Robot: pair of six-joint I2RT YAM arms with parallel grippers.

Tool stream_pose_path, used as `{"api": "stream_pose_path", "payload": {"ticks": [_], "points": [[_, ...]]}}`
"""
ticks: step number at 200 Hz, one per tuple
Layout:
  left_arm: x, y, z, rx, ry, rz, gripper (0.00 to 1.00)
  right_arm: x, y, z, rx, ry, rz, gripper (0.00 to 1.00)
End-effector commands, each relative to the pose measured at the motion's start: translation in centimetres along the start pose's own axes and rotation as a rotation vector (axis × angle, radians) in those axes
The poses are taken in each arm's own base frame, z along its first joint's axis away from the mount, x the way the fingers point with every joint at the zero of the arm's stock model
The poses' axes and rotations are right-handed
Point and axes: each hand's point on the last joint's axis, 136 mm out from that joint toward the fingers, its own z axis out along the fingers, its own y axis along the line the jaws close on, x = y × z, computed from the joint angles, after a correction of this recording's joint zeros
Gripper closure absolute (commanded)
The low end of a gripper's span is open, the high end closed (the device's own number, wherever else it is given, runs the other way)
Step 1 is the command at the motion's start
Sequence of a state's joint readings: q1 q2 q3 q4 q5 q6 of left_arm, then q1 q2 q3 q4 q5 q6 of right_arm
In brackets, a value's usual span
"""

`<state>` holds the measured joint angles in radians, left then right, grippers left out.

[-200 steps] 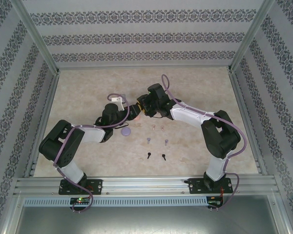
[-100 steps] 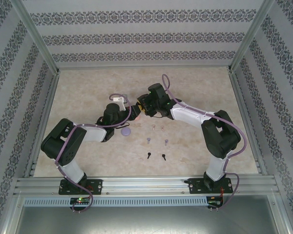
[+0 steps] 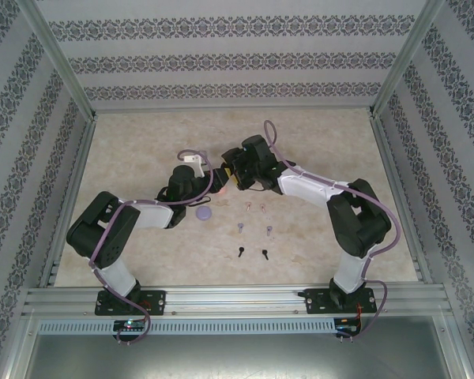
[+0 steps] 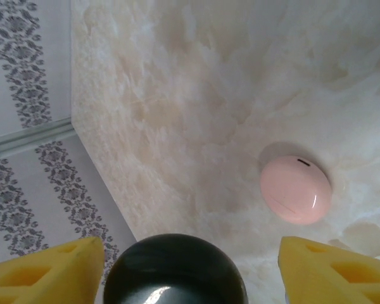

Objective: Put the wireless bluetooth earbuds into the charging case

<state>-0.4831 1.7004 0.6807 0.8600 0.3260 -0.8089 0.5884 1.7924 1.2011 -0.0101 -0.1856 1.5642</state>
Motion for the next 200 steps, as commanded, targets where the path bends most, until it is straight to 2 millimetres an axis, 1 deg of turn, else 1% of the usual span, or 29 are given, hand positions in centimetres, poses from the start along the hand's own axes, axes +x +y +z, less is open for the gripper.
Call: {"api": "stream_pose_path", "payload": {"ticks": [1,21,32,41,52,65,73,94,111,140,176,200], "points": [[-0.8,-1.4,0.1,0.036,0.012,0.012,1.00,-2.7,2.3,-3.5,-0.086,-0.061,-0.037,0.25],[-1.3,-1.8,-0.2,0.065,0.049,0.025,1.00,-4.5,2.0,-6.1,-0.097,-0.091,-0.129,0.23],[-1.5,-2.3,-0.5,0.095,0.078,0.036,1.00,-5.3,1.4,-7.4,-0.096,-0.107,-0.199,0.23],[-1.7,-2.7,-0.6,0.114,0.100,0.046,1.00,-5.9,1.0,-8.3,-0.107,-0.117,-0.267,0.22],[-2.0,-3.1,-0.9,0.136,0.129,0.064,1.00,-6.2,1.0,-9.3,-0.142,-0.118,-0.367,0.22],[-2.3,-3.7,-1.1,0.163,0.160,0.080,1.00,-6.3,1.0,-10.3,-0.178,-0.113,-0.505,0.23],[-2.4,-4.2,-1.3,0.183,0.180,0.091,1.00,-6.0,1.3,-11.0,-0.205,-0.112,-0.603,0.23],[-2.3,-5.6,-1.7,0.232,0.250,0.126,1.00,-4.2,1.9,-12.0,-0.256,-0.069,-0.851,0.24],[-2.2,-6.8,-2.0,0.274,0.293,0.140,1.00,-2.8,1.8,-12.2,-0.291,-0.012,-0.956,0.24],[-2.1,-8.1,-2.3,0.323,0.334,0.144,1.00,-1.3,1.7,-11.6,-0.348,0.063,-1.014,0.27],[-1.9,-8.3,-2.2,0.337,0.358,0.140,1.00,0.6,2.2,-10.3,-0.391,0.146,-1.041,0.29],[-2.0,-8.4,-2.2,0.341,0.359,0.141,1.00,1.1,2.3,-9.2,-0.384,0.171,-1.042,0.31]]}}
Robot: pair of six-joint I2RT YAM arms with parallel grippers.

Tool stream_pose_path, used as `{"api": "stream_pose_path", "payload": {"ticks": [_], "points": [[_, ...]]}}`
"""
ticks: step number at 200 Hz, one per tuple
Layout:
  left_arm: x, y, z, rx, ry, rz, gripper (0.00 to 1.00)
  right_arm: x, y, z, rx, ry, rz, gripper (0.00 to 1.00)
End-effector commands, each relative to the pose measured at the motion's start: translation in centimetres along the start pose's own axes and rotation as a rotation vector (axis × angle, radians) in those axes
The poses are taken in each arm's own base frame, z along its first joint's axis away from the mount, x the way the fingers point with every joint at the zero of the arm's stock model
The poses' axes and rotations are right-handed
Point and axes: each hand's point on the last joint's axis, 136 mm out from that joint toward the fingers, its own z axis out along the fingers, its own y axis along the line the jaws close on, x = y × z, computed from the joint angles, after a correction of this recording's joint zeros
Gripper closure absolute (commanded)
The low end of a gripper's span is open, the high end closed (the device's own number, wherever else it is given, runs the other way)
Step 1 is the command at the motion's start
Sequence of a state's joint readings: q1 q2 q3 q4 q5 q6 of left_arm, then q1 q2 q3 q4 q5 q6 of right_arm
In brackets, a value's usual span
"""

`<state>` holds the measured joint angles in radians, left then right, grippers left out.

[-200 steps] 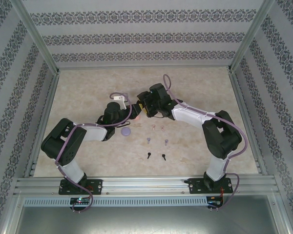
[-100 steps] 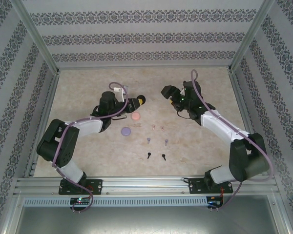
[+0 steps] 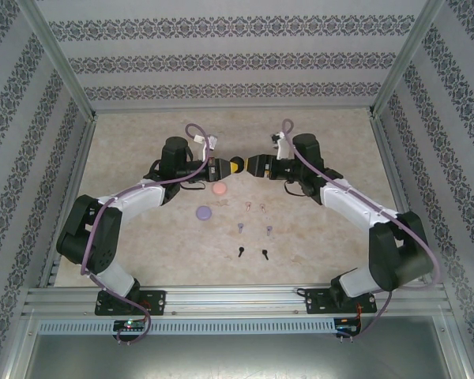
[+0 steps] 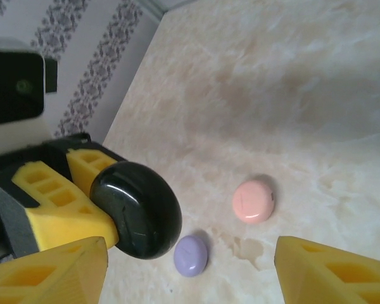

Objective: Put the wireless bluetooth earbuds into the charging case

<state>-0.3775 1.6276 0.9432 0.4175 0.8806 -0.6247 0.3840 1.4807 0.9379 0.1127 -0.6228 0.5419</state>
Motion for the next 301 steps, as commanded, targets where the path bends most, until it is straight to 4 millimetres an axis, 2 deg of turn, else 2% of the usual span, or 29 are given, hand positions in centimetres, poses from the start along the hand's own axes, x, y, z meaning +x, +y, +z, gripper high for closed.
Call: {"api": "stream_pose_path", "payload": {"ticks": [1,32,95,136,158,189,253,301], "points": [[-0.9,-1.6,-0.3,0.042,0.009,0.050,1.00,-0.5,1.7,1.1,-0.068,0.012,-0.071,0.31],[-1.1,-1.9,-0.3,0.048,0.009,0.056,1.00,-0.5,0.7,2.1,-0.045,0.017,-0.053,0.34],[-1.3,-3.3,-0.8,0.084,0.001,0.077,1.00,-0.2,-3.9,1.8,0.034,-0.019,0.052,0.40],[-1.5,-3.7,-1.0,0.090,-0.008,0.089,1.00,0.0,-4.5,1.2,0.030,-0.024,0.082,0.41],[-1.5,-3.6,-0.9,0.090,-0.008,0.088,1.00,0.2,-3.7,-0.2,0.001,-0.038,0.092,0.41],[-1.6,-4.0,-0.8,0.120,-0.009,0.084,1.00,0.6,-1.0,-1.6,-0.122,-0.051,0.091,0.41],[-1.8,-5.1,-0.2,0.185,-0.008,0.066,1.00,-0.2,2.1,-1.1,-0.231,-0.062,0.067,0.48],[-1.8,-5.2,0.3,0.190,-0.002,0.064,1.00,-0.5,2.4,-1.0,-0.231,-0.070,0.063,0.51]]}}
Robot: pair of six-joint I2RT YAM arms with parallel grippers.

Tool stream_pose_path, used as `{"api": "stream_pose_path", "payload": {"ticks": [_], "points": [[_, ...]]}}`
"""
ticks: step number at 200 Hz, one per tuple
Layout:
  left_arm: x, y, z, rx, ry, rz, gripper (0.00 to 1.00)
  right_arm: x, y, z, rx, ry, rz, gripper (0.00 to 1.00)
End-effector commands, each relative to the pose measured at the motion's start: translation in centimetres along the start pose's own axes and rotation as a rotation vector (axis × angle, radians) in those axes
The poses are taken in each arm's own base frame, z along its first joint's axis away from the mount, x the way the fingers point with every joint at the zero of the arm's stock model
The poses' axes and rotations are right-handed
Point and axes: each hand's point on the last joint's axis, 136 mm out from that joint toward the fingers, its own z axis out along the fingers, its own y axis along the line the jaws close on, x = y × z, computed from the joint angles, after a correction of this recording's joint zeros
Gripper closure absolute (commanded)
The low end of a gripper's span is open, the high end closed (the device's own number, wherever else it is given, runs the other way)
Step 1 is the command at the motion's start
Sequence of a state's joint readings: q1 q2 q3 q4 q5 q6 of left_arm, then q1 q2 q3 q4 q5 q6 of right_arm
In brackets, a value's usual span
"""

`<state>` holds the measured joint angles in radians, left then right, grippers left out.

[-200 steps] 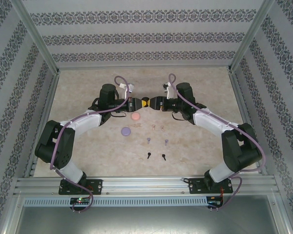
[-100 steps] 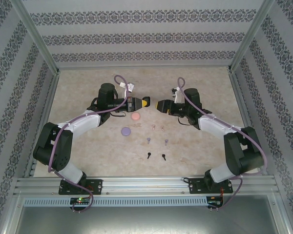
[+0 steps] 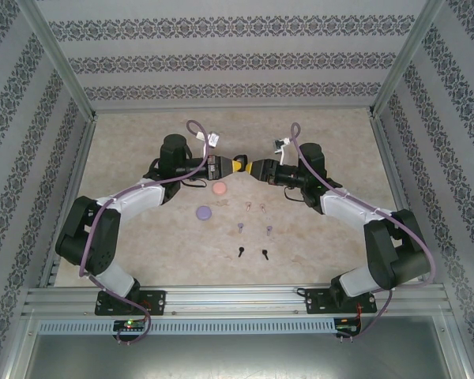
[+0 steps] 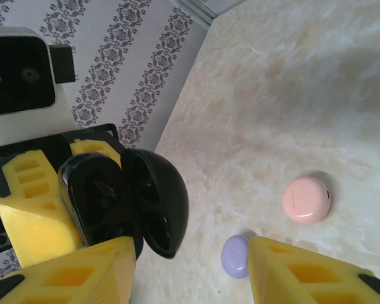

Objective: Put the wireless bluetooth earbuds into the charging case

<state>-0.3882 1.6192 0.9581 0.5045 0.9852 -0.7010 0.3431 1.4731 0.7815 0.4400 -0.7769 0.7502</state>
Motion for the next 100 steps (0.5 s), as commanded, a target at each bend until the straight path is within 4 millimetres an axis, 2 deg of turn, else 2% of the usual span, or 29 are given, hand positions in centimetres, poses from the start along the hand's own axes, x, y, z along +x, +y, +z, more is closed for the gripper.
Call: {"api": "stream_pose_path", "payload": {"ticks": [1,61,100], "points": [[-1.3,-1.8,0.5,0.057,-0.015,0.055,1.00,-0.9,1.7,0.1,-0.051,-0.016,-0.043,0.51],[-1.4,-2.5,0.9,0.069,-0.012,0.064,1.00,-0.7,0.2,0.7,-0.020,-0.011,-0.018,0.57],[-1.0,-2.4,1.1,0.068,-0.001,0.065,1.00,-1.2,0.1,0.8,-0.019,-0.020,-0.016,0.58]]}}
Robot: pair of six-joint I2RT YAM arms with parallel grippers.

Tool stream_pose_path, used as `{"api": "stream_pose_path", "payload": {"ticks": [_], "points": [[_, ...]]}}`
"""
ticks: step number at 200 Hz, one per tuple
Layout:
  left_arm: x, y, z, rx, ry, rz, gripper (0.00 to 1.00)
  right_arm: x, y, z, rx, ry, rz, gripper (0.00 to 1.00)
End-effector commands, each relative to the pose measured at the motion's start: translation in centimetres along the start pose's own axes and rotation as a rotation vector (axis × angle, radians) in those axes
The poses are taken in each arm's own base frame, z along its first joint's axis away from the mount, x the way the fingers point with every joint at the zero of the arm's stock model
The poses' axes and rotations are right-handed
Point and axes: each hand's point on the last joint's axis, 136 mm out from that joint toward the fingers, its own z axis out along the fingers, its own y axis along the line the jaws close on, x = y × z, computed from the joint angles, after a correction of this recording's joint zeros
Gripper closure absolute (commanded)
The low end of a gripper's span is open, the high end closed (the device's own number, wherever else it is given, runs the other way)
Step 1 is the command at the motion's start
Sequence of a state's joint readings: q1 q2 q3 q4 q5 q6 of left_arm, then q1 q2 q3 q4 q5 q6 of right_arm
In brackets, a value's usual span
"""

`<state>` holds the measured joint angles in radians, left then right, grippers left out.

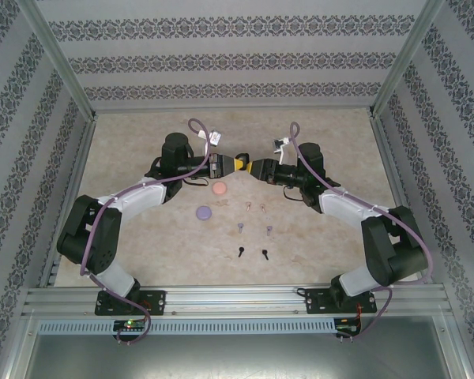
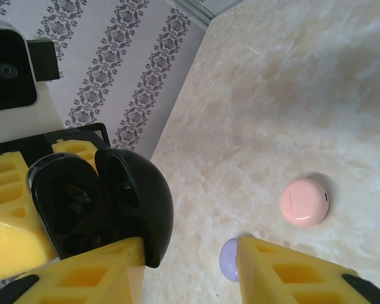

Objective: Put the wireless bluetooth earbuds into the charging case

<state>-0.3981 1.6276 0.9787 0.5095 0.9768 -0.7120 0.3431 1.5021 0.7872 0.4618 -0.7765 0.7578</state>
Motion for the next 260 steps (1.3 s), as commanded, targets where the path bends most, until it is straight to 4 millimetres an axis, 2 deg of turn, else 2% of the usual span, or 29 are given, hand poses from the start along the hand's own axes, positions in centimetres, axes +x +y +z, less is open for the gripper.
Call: {"api": "stream_pose_path", "payload": {"ticks": [1,40,82,163,178,193,218,231,260], "points": [[-0.5,-2.0,0.6,0.061,0.005,0.061,1.00,-1.1,0.7,0.4,-0.020,-0.020,-0.024,0.58],[0.1,-1.7,1.0,0.060,0.020,0.053,1.00,-2.0,1.1,0.3,-0.023,-0.039,-0.026,0.61],[0.2,-1.8,1.3,0.063,0.023,0.055,1.00,-2.1,0.8,0.4,-0.021,-0.037,-0.017,0.67],[0.4,-1.0,1.9,0.035,0.022,0.025,1.00,-2.2,1.7,0.1,-0.031,-0.032,-0.030,0.93],[0.3,-0.3,1.9,0.000,0.012,0.011,0.87,-2.5,1.8,0.0,-0.025,-0.030,-0.034,0.95],[0.0,0.3,1.9,-0.035,-0.001,0.005,0.82,-2.7,1.7,0.1,-0.008,-0.023,-0.034,1.00],[-0.6,0.8,1.9,-0.072,-0.017,0.005,0.71,-3.0,2.0,0.0,0.012,-0.021,-0.047,1.00],[-1.1,0.8,1.9,-0.089,-0.025,0.008,0.62,-3.1,1.8,-0.1,0.034,-0.017,-0.057,1.00],[-2.7,0.8,0.7,-0.140,-0.053,0.038,0.43,-3.5,0.5,-0.5,0.113,-0.019,-0.062,1.00]]}}
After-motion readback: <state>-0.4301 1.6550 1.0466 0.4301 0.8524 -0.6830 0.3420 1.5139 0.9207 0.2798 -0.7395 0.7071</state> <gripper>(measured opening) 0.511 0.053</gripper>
